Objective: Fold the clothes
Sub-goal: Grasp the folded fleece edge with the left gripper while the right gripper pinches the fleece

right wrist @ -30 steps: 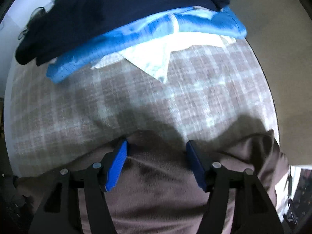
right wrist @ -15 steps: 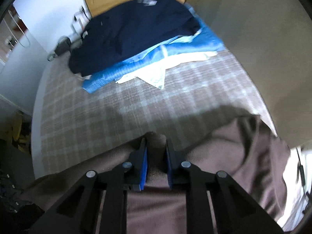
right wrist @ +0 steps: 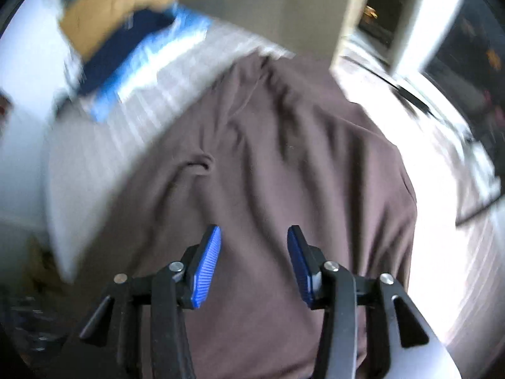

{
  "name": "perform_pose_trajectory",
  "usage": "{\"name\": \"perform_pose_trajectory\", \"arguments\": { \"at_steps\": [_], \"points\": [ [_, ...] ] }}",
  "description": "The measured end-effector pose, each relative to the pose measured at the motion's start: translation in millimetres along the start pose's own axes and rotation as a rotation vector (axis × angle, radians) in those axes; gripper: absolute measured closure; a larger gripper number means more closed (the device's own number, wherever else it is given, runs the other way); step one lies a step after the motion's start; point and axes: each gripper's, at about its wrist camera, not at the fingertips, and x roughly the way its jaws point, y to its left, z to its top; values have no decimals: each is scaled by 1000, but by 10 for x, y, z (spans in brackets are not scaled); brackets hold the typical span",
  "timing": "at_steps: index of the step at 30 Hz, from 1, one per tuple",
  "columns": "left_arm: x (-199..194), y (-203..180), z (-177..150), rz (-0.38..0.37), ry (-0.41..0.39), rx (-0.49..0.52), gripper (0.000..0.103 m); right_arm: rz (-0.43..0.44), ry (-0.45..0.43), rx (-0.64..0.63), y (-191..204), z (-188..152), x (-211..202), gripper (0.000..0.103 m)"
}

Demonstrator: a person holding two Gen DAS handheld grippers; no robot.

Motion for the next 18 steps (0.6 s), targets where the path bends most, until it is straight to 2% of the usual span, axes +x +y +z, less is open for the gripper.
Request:
{"name": "perform_pose_trajectory", "arguments": {
  "at_steps": [2,4,6,10,13,15,18],
  "points": [
    [-140,225,-77,23,-24,-62,71,103,-35,34,-11,-90,-252,55],
    [-237,438,-106,41,-55,-114,71,122,-53,26,116,-163,-312,45],
    [-160,560,-4,37,-97,-118,71,130,-56,13,285,-209,-236,44],
    [264,600,184,52,-94,-16,71,155,8,-39,671,-223,267,44],
    [558,570,209,41,-35,47,71,126,69,-56,889,-130,686,44],
    [636,523,214,65,-24,92,71,114,94,-31,941,-61,903,44],
    [678,492,264,95,-49,122,71,104,106,-4,959,9,1077,44]
  ]
}}
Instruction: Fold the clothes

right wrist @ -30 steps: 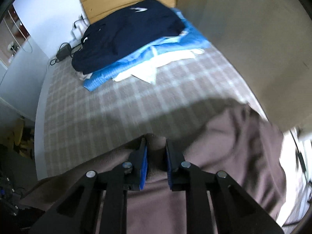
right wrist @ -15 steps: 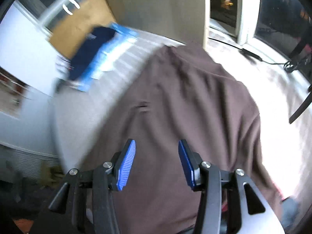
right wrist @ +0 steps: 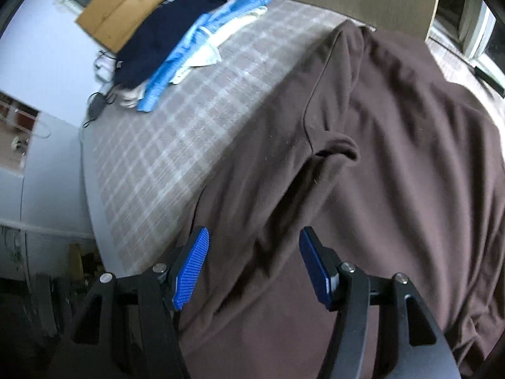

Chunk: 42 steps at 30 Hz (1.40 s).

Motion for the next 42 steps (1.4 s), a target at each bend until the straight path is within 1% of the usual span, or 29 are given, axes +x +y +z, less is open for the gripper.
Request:
{"name": "perform_pose_trajectory", "arguments": {
  "at_steps": [3,5,7,9,12,13,17,18,19,20,21,24,26,27,28,29,30,31,33,34,36,38,40,42],
  "points": [
    [27,14,70,-3,-35,4,72,-3,0,23,-40,110,65,44],
    [35,4,106,-15,-65,14,75,-4,-5,41,-81,196,80,44],
    [31,-4,140,-40,-91,10,88,22,-3,69,-112,272,103,44],
    [17,-3,159,-65,-112,6,98,23,15,83,-123,326,174,44],
    [-21,-19,141,-74,-128,8,100,8,52,107,-141,350,291,44],
    [-50,-26,118,-88,-130,1,101,0,66,116,-148,346,329,44],
    [-146,-7,51,-106,-151,-8,101,-15,54,98,-110,316,361,44],
    [-157,-1,42,-106,-153,-6,101,-24,47,90,-91,317,360,47],
    [-160,9,42,-105,-154,-4,101,-32,38,80,-71,323,358,53],
    [-164,18,43,-104,-154,-2,101,-34,38,71,-51,330,361,74],
    [-167,28,43,-103,-155,0,101,-34,40,64,-30,338,365,85],
    [-167,36,18,-97,-163,-4,101,-37,40,50,6,352,341,87],
    [-143,0,-10,-94,-154,10,98,-30,54,68,-22,363,350,87],
    [-128,-19,-22,-78,-151,17,95,-26,59,78,-37,367,359,87],
    [-112,-27,-24,-67,-153,18,87,-24,60,84,-45,366,363,86],
    [-97,-25,-20,-59,-160,16,84,-22,61,90,-47,366,372,86],
    [-81,-23,-15,-51,-166,14,85,-21,60,90,-39,366,381,85],
    [-66,-22,-11,-43,-173,12,87,-21,59,87,-29,361,386,85],
    [-53,23,10,-60,-190,-34,102,-19,58,79,-8,350,398,85],
    [-48,51,22,-73,-199,-62,102,-19,53,77,-4,345,395,87],
    [-98,42,5,-88,-194,-59,102,-11,39,81,-13,338,369,96],
    [-211,22,-49,-93,-193,-43,102,27,9,101,-52,341,229,97],
    [-447,27,-169,-78,-216,-43,102,65,-39,113,-103,347,35,97],
    [-640,65,-299,-76,-256,-65,102,93,-96,122,-197,331,-141,97]
  ]
}}
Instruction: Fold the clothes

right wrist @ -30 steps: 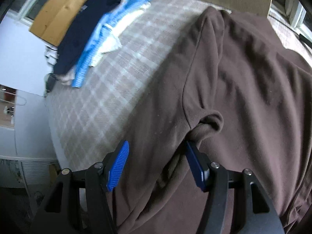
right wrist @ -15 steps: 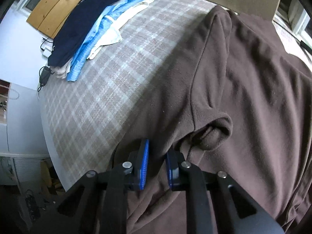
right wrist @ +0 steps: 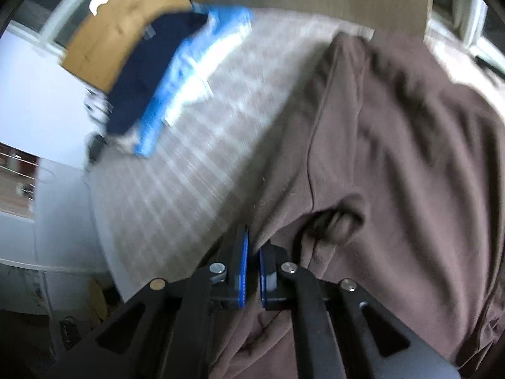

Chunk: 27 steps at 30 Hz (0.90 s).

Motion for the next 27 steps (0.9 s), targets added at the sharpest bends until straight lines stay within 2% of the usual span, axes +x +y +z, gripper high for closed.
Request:
{"name": "perform_pose_trajectory", "arguments": {
  "at_steps": [1,3,8,10,12,13,14,17,18,21,25,27],
  "points": [
    [-28,31,-32,-5,-12,-24,102,17,-2,21,-68,-15,4,97],
    [143,88,-110,9,25,-65,102,-5,60,39,-202,-77,217,97],
    [442,-27,-225,28,91,-12,102,-46,93,33,-244,-125,505,97],
    [427,1,-226,30,92,-30,102,-66,140,18,-222,-96,517,93],
    [419,28,-226,40,115,-31,101,-98,213,-11,-193,-104,442,83],
    [415,42,-227,46,127,-31,101,-129,220,-38,-157,-111,348,83],
    [398,41,-227,49,144,-27,101,-164,218,-69,-115,-118,241,82],
    [236,16,-210,72,152,-5,101,-262,139,-175,72,-77,-86,82],
    [182,5,-176,72,141,-1,101,-247,115,-207,152,-45,-113,82],
    [59,-46,-2,54,85,10,100,-199,86,-276,355,37,6,82],
    [230,-139,230,24,40,61,95,-223,191,-313,379,-44,473,81],
    [487,-166,217,-44,122,49,94,-241,222,-317,285,-113,578,81]
  ]
}}
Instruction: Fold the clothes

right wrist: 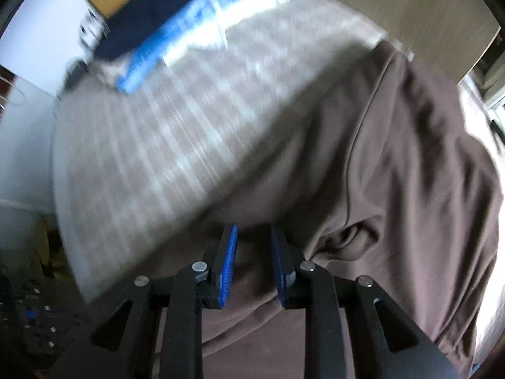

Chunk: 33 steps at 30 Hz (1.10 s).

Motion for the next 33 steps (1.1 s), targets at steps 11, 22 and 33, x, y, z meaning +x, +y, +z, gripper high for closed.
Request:
{"name": "perform_pose_trajectory", "arguments": {
  "at_steps": [11,22,33],
  "points": [
    [107,-408,192,-12,-40,68,73,-23,-147,33,-84,-603,-674,50],
    [473,-770,148,-217,125,134,72,25,-15,106,-146,-272,-80,50],
    [21,576,125,86,13,-287,66,-95,-243,240,-618,938,-544,49]
  ]
}}
